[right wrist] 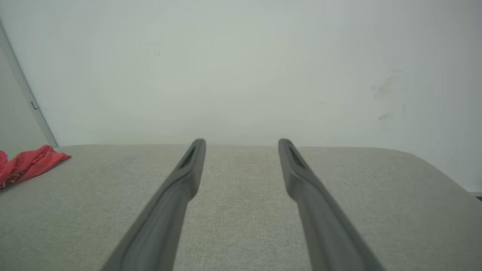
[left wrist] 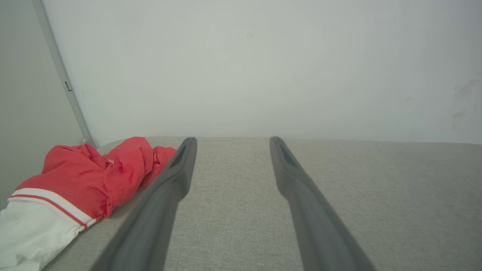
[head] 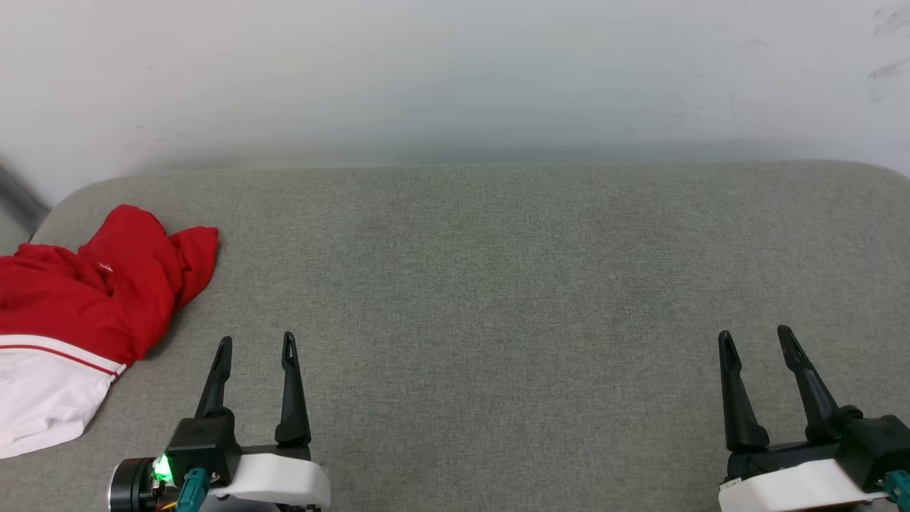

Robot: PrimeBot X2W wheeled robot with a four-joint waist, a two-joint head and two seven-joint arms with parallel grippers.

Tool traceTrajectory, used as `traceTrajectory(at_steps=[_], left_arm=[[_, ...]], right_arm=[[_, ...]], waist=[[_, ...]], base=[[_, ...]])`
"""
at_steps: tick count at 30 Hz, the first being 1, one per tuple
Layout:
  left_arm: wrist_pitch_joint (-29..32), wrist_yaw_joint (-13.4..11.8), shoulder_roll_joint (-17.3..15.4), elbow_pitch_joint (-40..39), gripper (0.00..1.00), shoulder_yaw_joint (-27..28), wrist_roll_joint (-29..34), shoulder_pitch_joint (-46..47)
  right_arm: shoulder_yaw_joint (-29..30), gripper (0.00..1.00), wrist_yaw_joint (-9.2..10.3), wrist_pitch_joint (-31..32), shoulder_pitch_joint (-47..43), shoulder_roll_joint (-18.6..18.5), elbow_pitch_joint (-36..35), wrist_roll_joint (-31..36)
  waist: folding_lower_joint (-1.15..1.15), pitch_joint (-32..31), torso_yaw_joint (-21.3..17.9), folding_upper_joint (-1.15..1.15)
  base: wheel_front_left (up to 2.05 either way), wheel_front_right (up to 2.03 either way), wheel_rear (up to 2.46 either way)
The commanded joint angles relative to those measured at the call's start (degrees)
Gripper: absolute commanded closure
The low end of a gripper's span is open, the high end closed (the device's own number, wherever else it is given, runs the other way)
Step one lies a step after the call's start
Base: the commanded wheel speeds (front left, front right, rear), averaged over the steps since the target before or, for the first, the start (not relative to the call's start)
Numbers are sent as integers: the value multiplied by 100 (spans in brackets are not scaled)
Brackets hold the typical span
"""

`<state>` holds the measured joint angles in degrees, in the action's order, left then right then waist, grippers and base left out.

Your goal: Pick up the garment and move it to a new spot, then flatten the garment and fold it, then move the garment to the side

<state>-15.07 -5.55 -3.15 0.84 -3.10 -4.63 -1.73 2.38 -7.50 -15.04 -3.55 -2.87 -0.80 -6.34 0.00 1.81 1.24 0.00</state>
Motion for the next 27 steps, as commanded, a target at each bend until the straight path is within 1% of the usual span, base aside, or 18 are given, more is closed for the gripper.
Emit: traceTrajectory(at_steps=[1, 9, 21, 27], left_arm=[[-16, 21, 7, 14, 0, 20, 8, -21], [-16, 135, 26, 76, 0, 97, -61, -22], [-16, 110, 28, 111, 0, 55, -140, 7], [-16, 112, 27, 133, 0, 74, -158, 56]], right_arm=[[-6, 0, 2, -22, -61, -1, 15, -41], [15, 0, 2, -21, -57, -1, 77, -223], [-4, 0, 2, -21, -59, -1, 112, -237], [-23, 0, 2, -21, -70, -1, 84, -196]], waist=[[0, 1, 0, 0], [0, 12, -2, 0], [0, 17, 24, 0], [0, 33, 150, 0]], base=[[0, 0, 0], [0, 0, 0], [0, 0, 0], [0, 0, 0]])
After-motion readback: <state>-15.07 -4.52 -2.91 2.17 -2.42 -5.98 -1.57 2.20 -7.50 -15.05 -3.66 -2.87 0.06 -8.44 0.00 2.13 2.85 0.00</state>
